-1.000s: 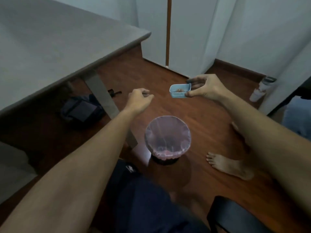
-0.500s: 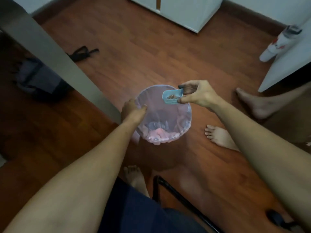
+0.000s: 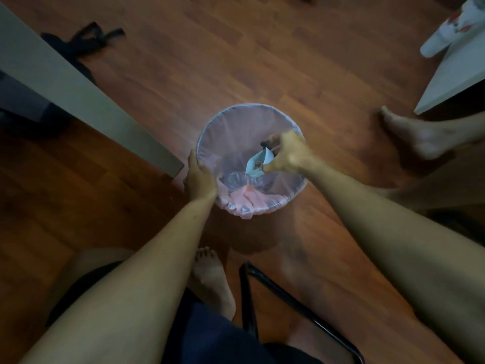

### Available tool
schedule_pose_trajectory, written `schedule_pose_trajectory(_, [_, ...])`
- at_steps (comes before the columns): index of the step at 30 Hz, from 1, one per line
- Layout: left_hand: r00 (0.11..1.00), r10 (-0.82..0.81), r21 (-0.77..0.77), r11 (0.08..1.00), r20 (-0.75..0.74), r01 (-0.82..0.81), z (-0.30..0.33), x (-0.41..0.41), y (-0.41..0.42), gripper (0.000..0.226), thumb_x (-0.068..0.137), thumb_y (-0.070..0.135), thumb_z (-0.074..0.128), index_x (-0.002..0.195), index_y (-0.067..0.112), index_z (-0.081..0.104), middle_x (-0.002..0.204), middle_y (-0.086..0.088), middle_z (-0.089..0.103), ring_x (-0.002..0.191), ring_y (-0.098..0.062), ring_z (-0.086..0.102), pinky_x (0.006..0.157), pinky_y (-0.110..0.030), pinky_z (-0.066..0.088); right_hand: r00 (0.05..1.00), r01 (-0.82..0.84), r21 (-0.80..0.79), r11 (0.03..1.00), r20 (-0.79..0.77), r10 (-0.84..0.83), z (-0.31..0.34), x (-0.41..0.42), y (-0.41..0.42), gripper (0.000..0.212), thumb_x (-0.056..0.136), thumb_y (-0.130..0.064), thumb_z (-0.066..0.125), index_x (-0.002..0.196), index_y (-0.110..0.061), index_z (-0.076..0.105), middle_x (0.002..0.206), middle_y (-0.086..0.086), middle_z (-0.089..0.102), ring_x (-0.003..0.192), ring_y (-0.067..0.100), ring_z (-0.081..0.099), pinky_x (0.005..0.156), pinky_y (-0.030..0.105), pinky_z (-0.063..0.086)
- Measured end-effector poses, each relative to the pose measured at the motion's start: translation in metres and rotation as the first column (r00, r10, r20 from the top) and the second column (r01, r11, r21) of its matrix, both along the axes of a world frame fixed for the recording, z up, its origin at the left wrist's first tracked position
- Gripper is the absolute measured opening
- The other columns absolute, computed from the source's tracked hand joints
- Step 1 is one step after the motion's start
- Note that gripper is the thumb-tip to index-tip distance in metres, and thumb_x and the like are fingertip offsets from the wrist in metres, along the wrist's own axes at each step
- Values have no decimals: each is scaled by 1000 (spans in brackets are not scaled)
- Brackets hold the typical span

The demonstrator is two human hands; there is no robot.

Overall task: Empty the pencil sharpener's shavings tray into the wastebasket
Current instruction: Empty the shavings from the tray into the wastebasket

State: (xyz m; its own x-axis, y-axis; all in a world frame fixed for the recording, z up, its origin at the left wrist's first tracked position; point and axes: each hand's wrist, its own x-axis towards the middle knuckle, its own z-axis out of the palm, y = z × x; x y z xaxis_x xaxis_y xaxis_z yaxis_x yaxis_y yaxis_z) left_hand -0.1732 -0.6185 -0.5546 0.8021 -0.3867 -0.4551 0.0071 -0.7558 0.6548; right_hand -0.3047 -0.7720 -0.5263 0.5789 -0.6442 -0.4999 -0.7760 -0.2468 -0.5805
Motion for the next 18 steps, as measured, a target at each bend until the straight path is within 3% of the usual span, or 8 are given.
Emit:
schedule_pose_trajectory(6, [1000,16,-25,1000,-5,-16,-2,-1,1,46,105,24,24,151,25,31,148,-10,48,133,-35,45,108,-39,35,989,-117,-57,992,-99,111,-18,20,4,78,60,-18,89,132,-6,62,128,11,69,120,24,62,93,20,42])
schedule_pose_trajectory(10, [998,40,-64,997,-37,-43,1,-4,2,46,106,23,23,151,24,30,148,-11,46,135,-31,45,107,-35,36,982,-144,-78,986,-138,133,-27,33,6,82,57,-21,90,133,-7,61,124,11,70,114,25,66,97,27,50])
schedule_pose_trajectory(14, [999,30,-75,997,-43,-33,1,-3,3,46,106,22,23,151,25,29,147,-11,47,133,-30,46,105,-33,37,979,-152,-137,979,-159,129,-29,42,12,79,47,-30,92,120,-10,70,115,11,74,105,29,69,91,39,57])
schedule_pose_trajectory(18, [997,47,-71,996,-58,-51,2,-4,3,46,106,23,22,151,28,27,147,-11,47,132,-30,47,104,-35,39,983,-127,-121,984,-147,109,-29,48,13,73,53,-24,92,120,-4,70,118,14,72,106,28,69,92,38,57])
